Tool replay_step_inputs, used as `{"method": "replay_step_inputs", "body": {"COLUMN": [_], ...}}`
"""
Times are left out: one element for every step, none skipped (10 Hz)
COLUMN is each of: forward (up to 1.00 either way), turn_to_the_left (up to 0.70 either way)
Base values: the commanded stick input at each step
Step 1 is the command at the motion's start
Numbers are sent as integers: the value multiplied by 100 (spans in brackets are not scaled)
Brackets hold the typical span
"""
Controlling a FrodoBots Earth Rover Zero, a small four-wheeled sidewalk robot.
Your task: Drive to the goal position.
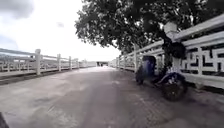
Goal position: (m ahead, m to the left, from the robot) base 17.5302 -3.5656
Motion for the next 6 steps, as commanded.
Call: {"method": "replay_step_inputs", "body": {"forward": [70, 70, 70, 70, 70, 70], "turn_to_the_left": [0, 0, 0, 0, 0, 0]}}
